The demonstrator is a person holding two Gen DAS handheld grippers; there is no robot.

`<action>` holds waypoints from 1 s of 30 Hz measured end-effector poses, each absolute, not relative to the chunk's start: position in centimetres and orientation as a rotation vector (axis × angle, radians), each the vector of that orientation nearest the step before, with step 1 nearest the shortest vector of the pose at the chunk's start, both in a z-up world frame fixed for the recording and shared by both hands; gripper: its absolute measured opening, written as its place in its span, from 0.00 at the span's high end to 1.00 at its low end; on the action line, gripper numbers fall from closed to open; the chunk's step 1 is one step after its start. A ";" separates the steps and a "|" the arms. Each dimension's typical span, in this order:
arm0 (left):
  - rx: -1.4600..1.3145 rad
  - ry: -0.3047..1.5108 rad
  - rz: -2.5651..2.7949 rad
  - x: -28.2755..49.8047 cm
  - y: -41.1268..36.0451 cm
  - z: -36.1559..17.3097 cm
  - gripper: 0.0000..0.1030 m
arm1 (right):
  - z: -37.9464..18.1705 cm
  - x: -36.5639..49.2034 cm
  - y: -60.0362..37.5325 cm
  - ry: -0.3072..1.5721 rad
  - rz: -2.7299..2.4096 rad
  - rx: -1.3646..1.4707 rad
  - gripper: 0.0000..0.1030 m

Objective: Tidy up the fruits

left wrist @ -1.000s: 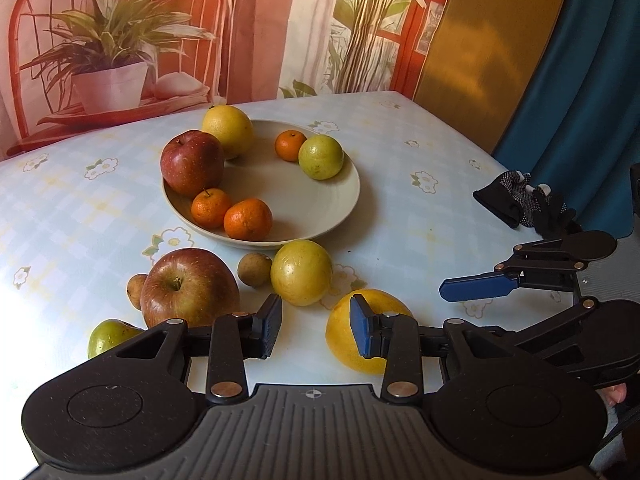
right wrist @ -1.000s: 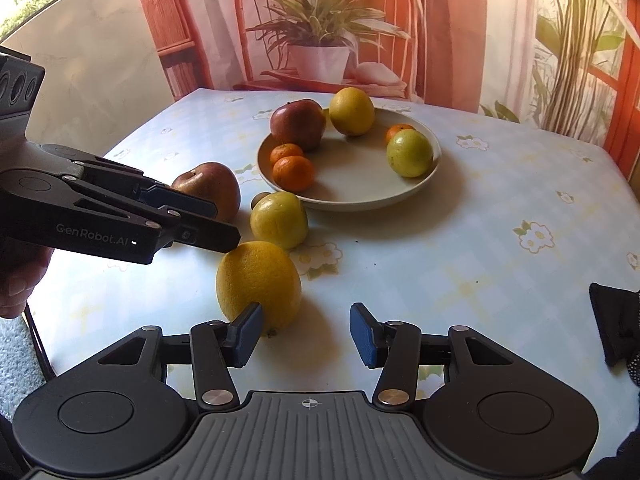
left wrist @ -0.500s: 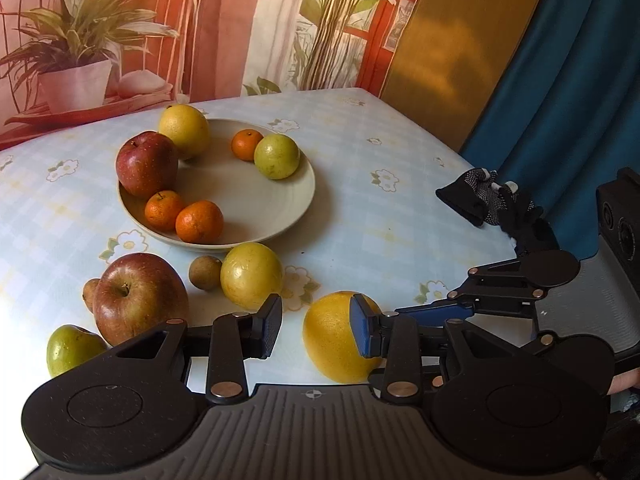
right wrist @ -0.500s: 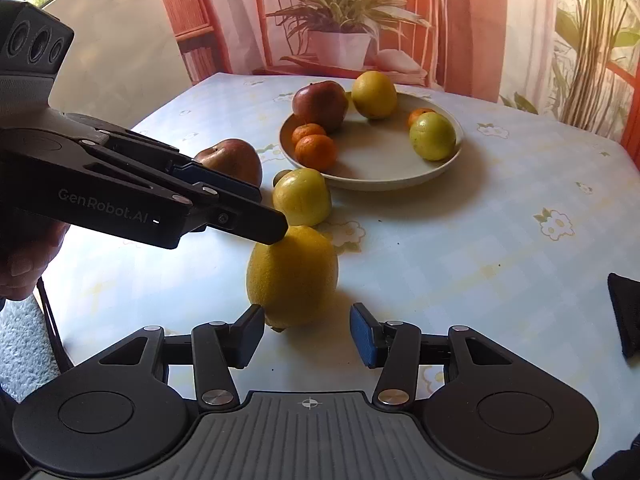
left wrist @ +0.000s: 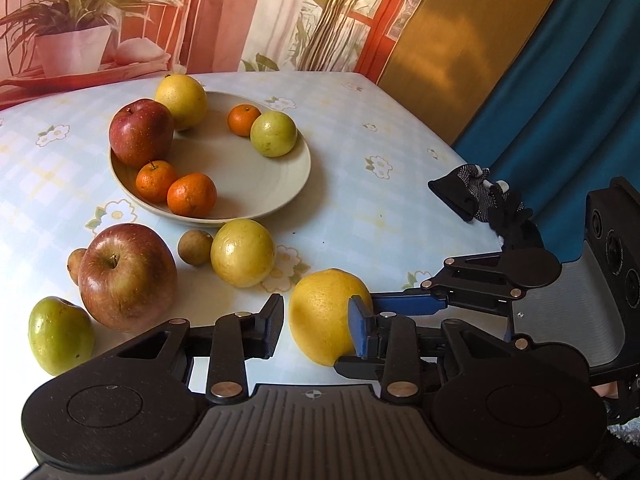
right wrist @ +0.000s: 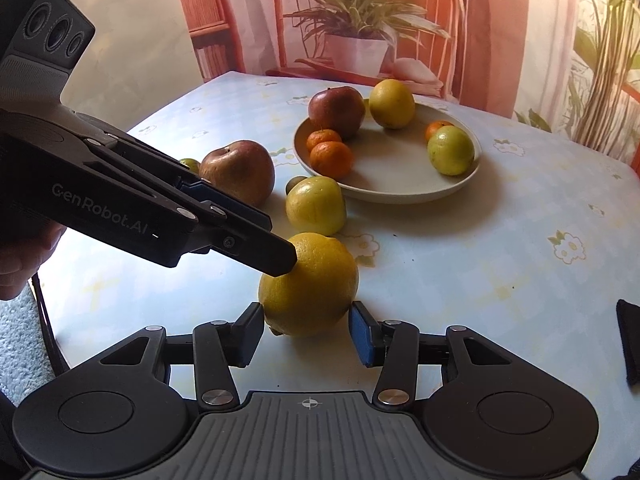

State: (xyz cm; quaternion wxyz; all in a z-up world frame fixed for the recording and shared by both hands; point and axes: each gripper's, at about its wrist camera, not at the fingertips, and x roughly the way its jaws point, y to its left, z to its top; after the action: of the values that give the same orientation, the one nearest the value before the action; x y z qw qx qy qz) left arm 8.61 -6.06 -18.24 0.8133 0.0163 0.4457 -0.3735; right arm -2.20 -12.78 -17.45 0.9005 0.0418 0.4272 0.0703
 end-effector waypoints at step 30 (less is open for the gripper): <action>-0.209 1.078 -0.790 12.3 -6.1 -20.1 0.64 | -18.3 -1.4 -13.6 0.882 0.157 0.192 0.54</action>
State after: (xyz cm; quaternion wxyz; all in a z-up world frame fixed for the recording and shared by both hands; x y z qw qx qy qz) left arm 12.33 -6.11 -20.08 0.7799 -0.0967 0.4988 -0.3655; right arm -1.44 -13.64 -18.30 0.8969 0.0924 0.4258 0.0757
